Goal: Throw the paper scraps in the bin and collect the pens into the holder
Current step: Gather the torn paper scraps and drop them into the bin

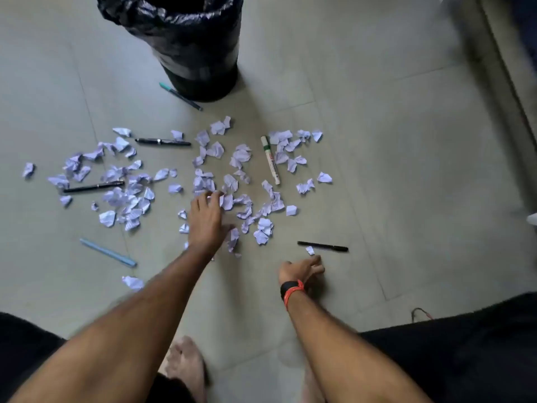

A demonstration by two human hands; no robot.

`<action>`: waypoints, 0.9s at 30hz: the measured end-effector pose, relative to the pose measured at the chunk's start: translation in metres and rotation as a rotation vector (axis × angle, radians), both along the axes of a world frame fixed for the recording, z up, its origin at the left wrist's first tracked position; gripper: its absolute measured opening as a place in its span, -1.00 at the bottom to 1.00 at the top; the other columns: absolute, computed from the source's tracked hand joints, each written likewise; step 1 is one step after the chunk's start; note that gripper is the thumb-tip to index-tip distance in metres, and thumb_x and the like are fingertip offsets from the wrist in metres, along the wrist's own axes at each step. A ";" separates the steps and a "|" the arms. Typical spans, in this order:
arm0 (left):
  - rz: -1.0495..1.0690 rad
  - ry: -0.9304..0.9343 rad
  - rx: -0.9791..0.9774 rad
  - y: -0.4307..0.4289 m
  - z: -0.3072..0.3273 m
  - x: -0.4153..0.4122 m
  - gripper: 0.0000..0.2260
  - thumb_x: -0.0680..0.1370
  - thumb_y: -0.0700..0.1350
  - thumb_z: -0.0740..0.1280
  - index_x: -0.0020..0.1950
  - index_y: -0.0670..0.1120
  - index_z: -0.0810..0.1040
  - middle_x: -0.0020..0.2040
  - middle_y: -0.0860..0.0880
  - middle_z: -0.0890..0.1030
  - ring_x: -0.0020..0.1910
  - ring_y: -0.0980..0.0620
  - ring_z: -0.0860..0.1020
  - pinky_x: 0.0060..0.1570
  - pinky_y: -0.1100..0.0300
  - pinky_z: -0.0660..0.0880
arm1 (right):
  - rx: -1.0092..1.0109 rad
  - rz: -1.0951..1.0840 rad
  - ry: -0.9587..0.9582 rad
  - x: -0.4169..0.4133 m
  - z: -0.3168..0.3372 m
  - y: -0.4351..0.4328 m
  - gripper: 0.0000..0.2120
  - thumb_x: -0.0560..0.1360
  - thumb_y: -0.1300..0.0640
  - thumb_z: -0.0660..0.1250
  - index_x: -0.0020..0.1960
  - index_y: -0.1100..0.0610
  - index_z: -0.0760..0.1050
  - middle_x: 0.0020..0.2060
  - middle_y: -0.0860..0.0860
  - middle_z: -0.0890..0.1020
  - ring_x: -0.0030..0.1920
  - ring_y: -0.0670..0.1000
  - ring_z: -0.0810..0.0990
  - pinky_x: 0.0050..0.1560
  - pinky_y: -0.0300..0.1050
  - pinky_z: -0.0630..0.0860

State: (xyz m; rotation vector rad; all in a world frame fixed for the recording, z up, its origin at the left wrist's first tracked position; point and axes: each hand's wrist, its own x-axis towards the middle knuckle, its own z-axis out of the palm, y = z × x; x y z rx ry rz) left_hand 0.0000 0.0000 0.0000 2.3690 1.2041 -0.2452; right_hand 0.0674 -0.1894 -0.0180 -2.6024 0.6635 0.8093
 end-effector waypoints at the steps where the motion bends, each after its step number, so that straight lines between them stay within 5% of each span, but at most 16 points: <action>1: 0.013 0.038 -0.021 0.001 0.001 -0.001 -0.20 0.26 0.05 0.59 0.41 -0.06 0.32 0.39 -0.16 0.32 0.35 -0.22 0.29 0.27 -0.06 0.35 | 0.022 -0.053 -0.024 0.002 0.000 0.004 -0.33 0.40 0.30 0.31 0.46 0.21 0.16 0.29 0.21 0.26 0.16 0.36 0.48 0.14 0.11 0.43; 6: 0.049 0.141 -0.079 0.005 -0.009 -0.002 -0.07 0.23 0.14 0.60 0.47 -0.05 0.22 0.41 -0.16 0.27 0.37 -0.20 0.27 0.27 -0.06 0.33 | 0.132 -0.091 -0.100 -0.008 -0.009 0.031 -0.41 0.39 0.34 0.27 0.39 0.16 0.24 0.26 0.20 0.29 0.17 0.36 0.44 0.10 0.10 0.45; 14: 0.030 0.049 -0.006 0.004 -0.019 0.022 -0.16 0.26 0.13 0.57 0.44 -0.02 0.26 0.36 -0.11 0.32 0.31 -0.18 0.32 0.19 -0.05 0.36 | 0.491 0.270 -0.219 -0.025 -0.006 0.116 -0.42 0.41 0.32 0.26 0.41 0.08 0.30 0.22 0.16 0.39 0.14 0.23 0.52 0.10 0.01 0.50; 21: -0.018 0.194 0.051 0.038 -0.017 0.010 -0.09 0.38 0.03 0.52 0.55 0.13 0.01 0.58 -0.07 -0.05 0.54 -0.27 -0.06 0.41 -0.23 0.13 | 0.302 0.293 -0.442 0.087 -0.005 0.088 -0.61 0.41 0.31 0.25 0.23 0.11 0.46 0.19 0.19 0.45 0.21 0.26 0.43 0.09 0.05 0.41; 24: -0.060 0.238 0.006 0.053 -0.024 0.012 -0.10 0.41 0.01 0.48 0.55 0.20 -0.06 0.59 -0.02 -0.18 0.51 -0.39 -0.09 0.35 -0.30 0.20 | 0.227 0.555 -0.484 0.155 -0.009 0.096 -0.64 0.44 0.20 0.26 0.23 0.06 0.50 0.21 0.16 0.43 0.27 0.24 0.38 0.16 0.09 0.44; 27: -0.075 0.226 -0.068 0.060 -0.037 0.014 -0.14 0.40 -0.02 0.47 0.53 0.19 0.00 0.58 -0.03 -0.10 0.44 -0.44 0.05 0.25 -0.31 0.37 | 0.202 0.912 -0.436 0.209 -0.006 0.129 -0.59 0.51 0.07 0.27 0.35 -0.04 0.45 0.39 0.13 0.32 0.43 0.18 0.23 0.32 0.18 0.35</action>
